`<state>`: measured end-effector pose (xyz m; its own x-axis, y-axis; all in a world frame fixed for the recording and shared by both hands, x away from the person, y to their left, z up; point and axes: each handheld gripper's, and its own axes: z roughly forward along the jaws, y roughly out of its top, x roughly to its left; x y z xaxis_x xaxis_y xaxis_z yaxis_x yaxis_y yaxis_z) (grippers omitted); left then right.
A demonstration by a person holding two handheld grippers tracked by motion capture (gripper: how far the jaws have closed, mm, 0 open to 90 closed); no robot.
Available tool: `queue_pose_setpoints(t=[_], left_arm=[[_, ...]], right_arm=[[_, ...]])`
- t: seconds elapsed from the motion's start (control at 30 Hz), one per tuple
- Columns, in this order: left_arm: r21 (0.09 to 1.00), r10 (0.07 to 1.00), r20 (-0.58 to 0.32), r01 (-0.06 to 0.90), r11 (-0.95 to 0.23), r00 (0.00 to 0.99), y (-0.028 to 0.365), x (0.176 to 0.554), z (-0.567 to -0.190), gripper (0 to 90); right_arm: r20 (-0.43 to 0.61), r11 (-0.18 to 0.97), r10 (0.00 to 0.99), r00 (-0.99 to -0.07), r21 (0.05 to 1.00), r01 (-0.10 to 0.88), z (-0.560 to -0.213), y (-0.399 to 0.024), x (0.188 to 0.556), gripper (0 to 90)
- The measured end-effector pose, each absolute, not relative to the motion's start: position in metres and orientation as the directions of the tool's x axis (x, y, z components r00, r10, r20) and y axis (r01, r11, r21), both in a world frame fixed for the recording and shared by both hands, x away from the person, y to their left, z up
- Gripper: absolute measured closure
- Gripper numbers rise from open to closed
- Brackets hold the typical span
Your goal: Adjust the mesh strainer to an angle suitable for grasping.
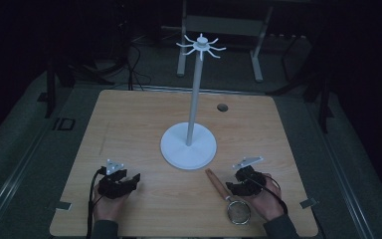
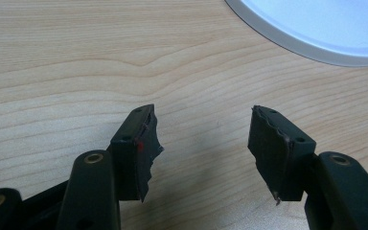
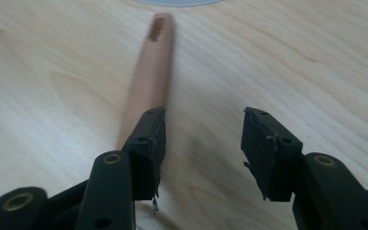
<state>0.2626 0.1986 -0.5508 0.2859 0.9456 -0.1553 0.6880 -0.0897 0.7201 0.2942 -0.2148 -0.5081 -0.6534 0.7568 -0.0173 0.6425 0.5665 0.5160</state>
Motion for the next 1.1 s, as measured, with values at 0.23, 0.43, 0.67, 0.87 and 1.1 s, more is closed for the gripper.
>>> queue_pose_setpoints(t=[0.23,0.43,0.67,0.87,1.1], left_arm=[[0.72,0.946,-0.157,0.689,-0.087,0.284,0.199,0.263,-0.551,43.1],[0.719,0.947,-0.156,0.689,-0.086,0.282,0.2,0.263,-0.551,43.1],[0.72,0.947,-0.155,0.689,-0.085,0.28,0.2,0.263,-0.551,43.0],[0.721,0.948,-0.157,0.688,-0.082,0.277,0.2,0.263,-0.551,43.0],[0.722,0.948,-0.157,0.688,-0.081,0.276,0.2,0.262,-0.55,43.0]], right_arm=[[-0.008,0.631,0.71,-0.705,0.452,0.63,-0.508,-0.201,0.287,51.1],[0.025,0.648,0.698,-0.716,0.403,0.646,-0.511,-0.193,0.286,52.3],[0.057,0.643,0.712,-0.7,0.345,0.683,-0.514,-0.189,0.289,55.9],[0.067,0.648,0.717,-0.694,0.302,0.699,-0.518,-0.186,0.289,60.6],[0.046,0.665,0.717,-0.696,0.256,0.702,-0.523,-0.18,0.29,65.1]])
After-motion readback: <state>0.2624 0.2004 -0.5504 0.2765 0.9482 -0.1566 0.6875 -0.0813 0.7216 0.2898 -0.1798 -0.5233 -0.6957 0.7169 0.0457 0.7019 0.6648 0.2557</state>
